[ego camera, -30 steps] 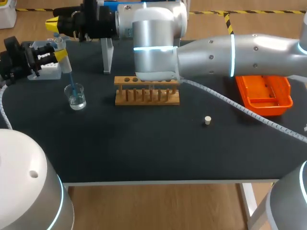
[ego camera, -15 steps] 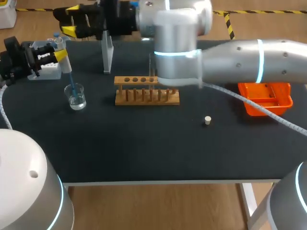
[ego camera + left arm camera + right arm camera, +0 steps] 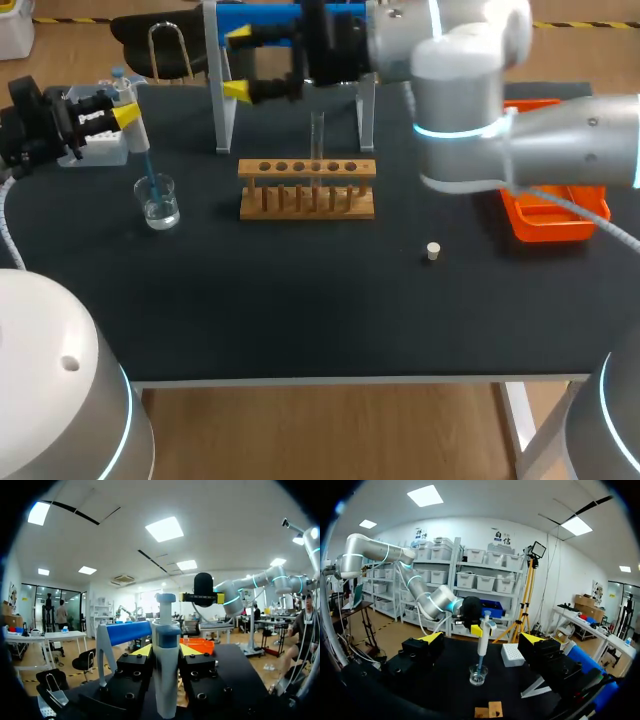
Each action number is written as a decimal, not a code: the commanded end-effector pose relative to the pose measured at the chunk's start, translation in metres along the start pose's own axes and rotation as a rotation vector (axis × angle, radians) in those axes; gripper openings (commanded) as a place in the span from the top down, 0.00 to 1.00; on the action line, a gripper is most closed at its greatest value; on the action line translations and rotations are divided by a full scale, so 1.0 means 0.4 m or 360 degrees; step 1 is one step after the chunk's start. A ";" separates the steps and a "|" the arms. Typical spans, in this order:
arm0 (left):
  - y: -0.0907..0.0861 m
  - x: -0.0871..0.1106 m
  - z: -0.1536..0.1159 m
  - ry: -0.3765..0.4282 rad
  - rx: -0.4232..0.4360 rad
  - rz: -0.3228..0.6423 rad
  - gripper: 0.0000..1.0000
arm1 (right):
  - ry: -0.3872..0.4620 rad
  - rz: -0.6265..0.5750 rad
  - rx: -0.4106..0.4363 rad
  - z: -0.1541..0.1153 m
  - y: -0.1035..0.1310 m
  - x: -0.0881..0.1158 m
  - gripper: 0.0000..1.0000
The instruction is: Invert the test tube, pick up the pipette, mount the tip to pipette, aspirate from beaker and dispense into the tube, eject the tip, return the pipette, and cap with the stopper.
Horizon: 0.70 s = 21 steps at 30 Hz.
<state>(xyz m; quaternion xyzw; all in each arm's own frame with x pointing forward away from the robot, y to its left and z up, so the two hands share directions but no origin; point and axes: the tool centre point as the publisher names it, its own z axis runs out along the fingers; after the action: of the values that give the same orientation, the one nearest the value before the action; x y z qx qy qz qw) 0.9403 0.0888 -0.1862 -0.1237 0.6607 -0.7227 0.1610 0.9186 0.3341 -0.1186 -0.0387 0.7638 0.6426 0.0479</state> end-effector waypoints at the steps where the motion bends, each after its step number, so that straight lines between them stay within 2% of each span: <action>1: -0.001 -0.002 -0.002 0.0005 0.0001 -0.0002 1.00 | 0.0012 0.0009 0.0039 -0.180 -0.042 -0.012 0.00; 12: -0.001 -0.002 -0.002 0.0005 0.0001 -0.0002 1.00 | 0.0056 -0.0044 0.0093 -0.247 -0.165 -0.056 0.00; 21: -0.001 -0.002 -0.002 0.0005 0.0001 -0.0002 1.00 | 0.0120 -0.0017 0.0147 -0.260 -0.256 -0.069 0.00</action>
<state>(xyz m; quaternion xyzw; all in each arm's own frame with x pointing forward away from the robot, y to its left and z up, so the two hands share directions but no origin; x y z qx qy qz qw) 0.9403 0.0889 -0.1862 -0.1238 0.6607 -0.7226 0.1610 0.9512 0.2148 -0.1917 -0.0581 0.7949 0.6030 0.0337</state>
